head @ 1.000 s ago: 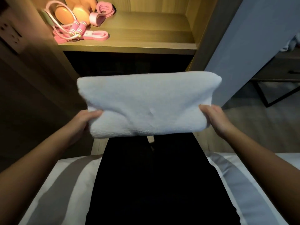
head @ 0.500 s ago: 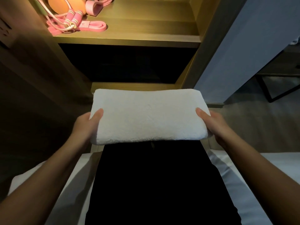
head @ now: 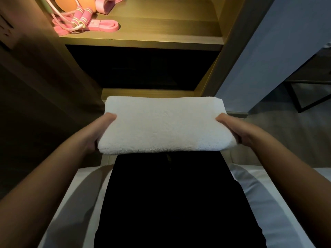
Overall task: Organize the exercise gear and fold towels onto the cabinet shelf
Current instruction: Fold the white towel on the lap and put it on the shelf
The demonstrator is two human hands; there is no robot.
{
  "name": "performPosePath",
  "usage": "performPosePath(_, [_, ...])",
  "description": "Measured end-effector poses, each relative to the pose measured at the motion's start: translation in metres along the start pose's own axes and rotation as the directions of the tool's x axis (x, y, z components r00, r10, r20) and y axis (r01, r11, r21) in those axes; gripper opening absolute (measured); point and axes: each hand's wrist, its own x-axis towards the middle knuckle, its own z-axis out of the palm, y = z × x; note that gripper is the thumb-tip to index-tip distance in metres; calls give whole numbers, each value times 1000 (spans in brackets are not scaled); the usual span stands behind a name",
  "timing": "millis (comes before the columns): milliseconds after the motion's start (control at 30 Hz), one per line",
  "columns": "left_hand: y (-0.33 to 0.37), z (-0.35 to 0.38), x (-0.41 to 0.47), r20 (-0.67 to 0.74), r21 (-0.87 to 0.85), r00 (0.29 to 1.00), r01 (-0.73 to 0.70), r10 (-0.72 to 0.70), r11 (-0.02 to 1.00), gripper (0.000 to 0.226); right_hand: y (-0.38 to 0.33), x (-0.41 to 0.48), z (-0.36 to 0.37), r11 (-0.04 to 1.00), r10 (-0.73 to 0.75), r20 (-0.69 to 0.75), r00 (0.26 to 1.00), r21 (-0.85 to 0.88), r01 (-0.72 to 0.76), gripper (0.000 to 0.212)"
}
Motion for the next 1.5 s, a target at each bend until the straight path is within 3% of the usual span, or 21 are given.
performPosePath(133, [12,6,6,85,-132,996,46,-35,990,40,-9,7,6,974,52,147,988,210,-83,36])
performPosePath(267, [5,-3,15,-140,-77,975,-184,172,980,41,0,9,1,961,-86,28,996,264,76,30])
performPosePath(333, [-6,-6,17,-145,-55,973,-187,177,981,47,11,5,2,963,-139,-84,987,222,154,30])
performPosePath(400, [-12,-3,20,-108,-17,990,-91,89,996,56,15,0,7,979,-137,-76,988,139,147,33])
performPosePath(467, [-8,-1,22,-135,172,987,-65,89,983,68,9,-2,8,988,-144,-81,986,-71,139,48])
performPosePath(500, [-1,-2,21,-202,366,958,-119,204,923,73,3,-1,7,957,-205,-137,969,-234,170,55])
performPosePath(567, [14,6,7,-231,688,790,-281,568,670,75,-13,-5,10,773,-438,-220,872,-586,240,65])
performPosePath(600, [20,17,-1,-160,749,699,-374,697,547,72,-20,-8,19,647,-555,-181,812,-708,284,68])
performPosePath(633, [25,32,-9,-52,775,654,-451,755,443,68,-27,-11,32,536,-633,-101,768,-772,341,67])
performPosePath(733, [17,83,-17,277,871,677,-477,681,120,62,-33,-13,74,352,-613,150,776,-827,438,60])
performPosePath(800, [5,96,-14,357,898,696,-440,623,-22,59,-21,-10,89,303,-533,183,826,-870,389,58])
performPosePath(933, [-1,84,3,375,891,709,-454,598,-21,63,0,-4,89,313,-532,105,840,-898,310,60])
performPosePath(1067, [8,70,19,296,912,806,-399,513,99,75,0,0,91,360,-500,51,864,-896,261,63])
performPosePath(1167, [15,59,23,251,916,844,-365,474,165,69,-6,-3,91,379,-465,49,884,-891,249,64])
performPosePath(1267, [24,61,20,226,934,873,-321,432,160,61,-22,-10,84,363,-436,79,897,-896,255,60])
performPosePath(1400, [53,82,22,236,912,815,-374,529,169,30,-61,0,79,289,-553,23,833,-932,218,48])
performPosePath(1500, [77,107,43,210,897,826,-375,522,233,41,-85,30,85,320,-594,-5,805,-919,230,46])
